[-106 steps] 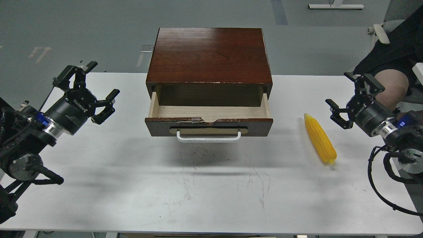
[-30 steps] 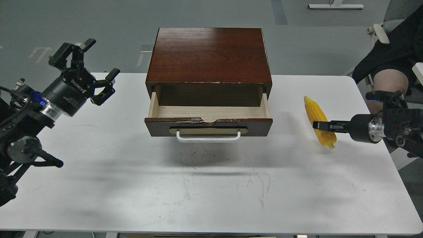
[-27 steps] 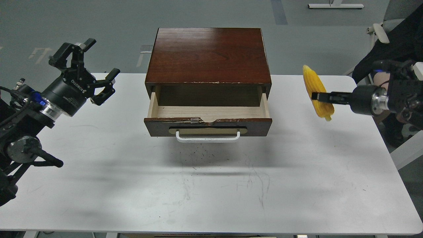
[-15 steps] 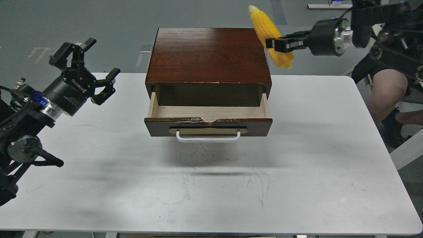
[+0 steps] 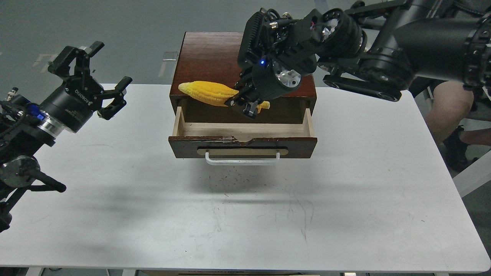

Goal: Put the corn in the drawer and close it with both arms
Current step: 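Lower the corn cob into the drawer with the right gripper, then open the right gripper and withdraw it up and away from the drawer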

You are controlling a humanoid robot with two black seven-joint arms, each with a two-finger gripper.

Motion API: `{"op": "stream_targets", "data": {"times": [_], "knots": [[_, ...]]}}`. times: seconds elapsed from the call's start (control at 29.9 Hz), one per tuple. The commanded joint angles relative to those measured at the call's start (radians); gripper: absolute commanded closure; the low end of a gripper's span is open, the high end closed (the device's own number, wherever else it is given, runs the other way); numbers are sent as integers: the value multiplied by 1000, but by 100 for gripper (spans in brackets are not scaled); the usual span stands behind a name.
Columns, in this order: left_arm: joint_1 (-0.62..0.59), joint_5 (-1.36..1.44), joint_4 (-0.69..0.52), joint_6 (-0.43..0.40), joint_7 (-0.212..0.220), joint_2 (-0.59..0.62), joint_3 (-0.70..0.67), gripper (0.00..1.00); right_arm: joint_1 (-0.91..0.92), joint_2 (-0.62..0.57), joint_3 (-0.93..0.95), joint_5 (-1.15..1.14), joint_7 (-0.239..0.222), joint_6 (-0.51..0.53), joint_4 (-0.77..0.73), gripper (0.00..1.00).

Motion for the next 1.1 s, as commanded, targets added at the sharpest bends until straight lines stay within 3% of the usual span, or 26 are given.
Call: {"op": "stream_targets", "data": {"times": [0.0, 0.23, 0.33, 0.47, 0.74, 0.9, 1.07], "knots": [[0, 0, 0, 0, 0, 0, -1, 0, -7, 51, -64, -9, 0, -32, -5, 86], [1, 0, 0, 0, 0, 2, -4, 0, -51, 51, -104, -9, 0, -42, -37, 76], [0, 0, -1, 0, 0, 0, -4, 0, -58, 51, -106, -9, 0, -42, -35, 64], [0, 0, -1, 0, 0, 0, -4, 0, -61, 51, -104, -5, 0, -45, -34, 35], [0, 0, -1, 0, 0, 0, -7, 0, -58, 51, -95, 6, 0, -54, -29, 9], [1, 0, 0, 0, 0, 0, -7, 0, -38, 42, -57, 18, 0, -61, -28, 5], [0, 0, 0, 0, 0, 0, -8, 0, -10, -59, 54, 185, 0, -55, -9, 2]]}}
